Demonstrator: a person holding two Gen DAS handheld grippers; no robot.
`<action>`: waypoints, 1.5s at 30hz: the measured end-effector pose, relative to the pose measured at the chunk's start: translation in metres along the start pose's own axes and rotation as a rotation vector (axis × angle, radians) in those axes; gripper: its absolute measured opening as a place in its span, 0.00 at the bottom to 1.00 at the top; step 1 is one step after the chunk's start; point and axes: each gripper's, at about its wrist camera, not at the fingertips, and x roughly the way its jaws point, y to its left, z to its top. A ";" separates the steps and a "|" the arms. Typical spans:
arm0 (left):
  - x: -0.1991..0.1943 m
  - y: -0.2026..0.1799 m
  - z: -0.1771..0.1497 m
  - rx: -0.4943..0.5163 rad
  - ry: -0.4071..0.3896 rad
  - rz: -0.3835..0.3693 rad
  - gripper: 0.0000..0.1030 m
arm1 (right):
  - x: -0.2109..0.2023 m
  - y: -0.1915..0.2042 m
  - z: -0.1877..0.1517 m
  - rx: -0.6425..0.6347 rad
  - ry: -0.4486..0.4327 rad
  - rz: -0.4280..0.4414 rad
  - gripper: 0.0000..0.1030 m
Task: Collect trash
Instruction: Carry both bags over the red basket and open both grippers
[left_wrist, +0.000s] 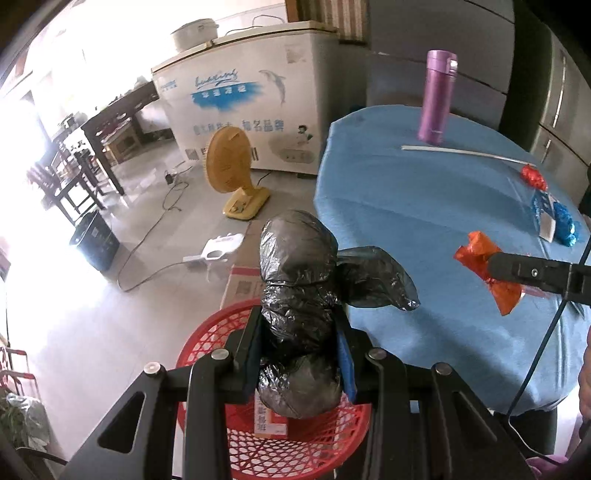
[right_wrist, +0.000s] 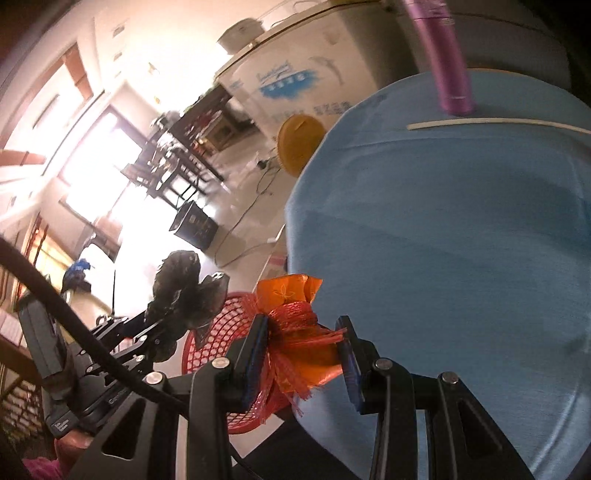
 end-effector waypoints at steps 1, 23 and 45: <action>0.001 0.003 -0.001 -0.004 0.003 0.003 0.36 | 0.004 0.003 0.000 -0.006 0.008 0.003 0.39; 0.038 0.073 -0.061 -0.130 0.199 0.011 0.36 | 0.083 0.055 -0.020 -0.081 0.203 0.086 0.39; 0.041 0.083 -0.069 -0.174 0.240 -0.032 0.53 | 0.099 0.047 -0.030 0.000 0.214 0.159 0.55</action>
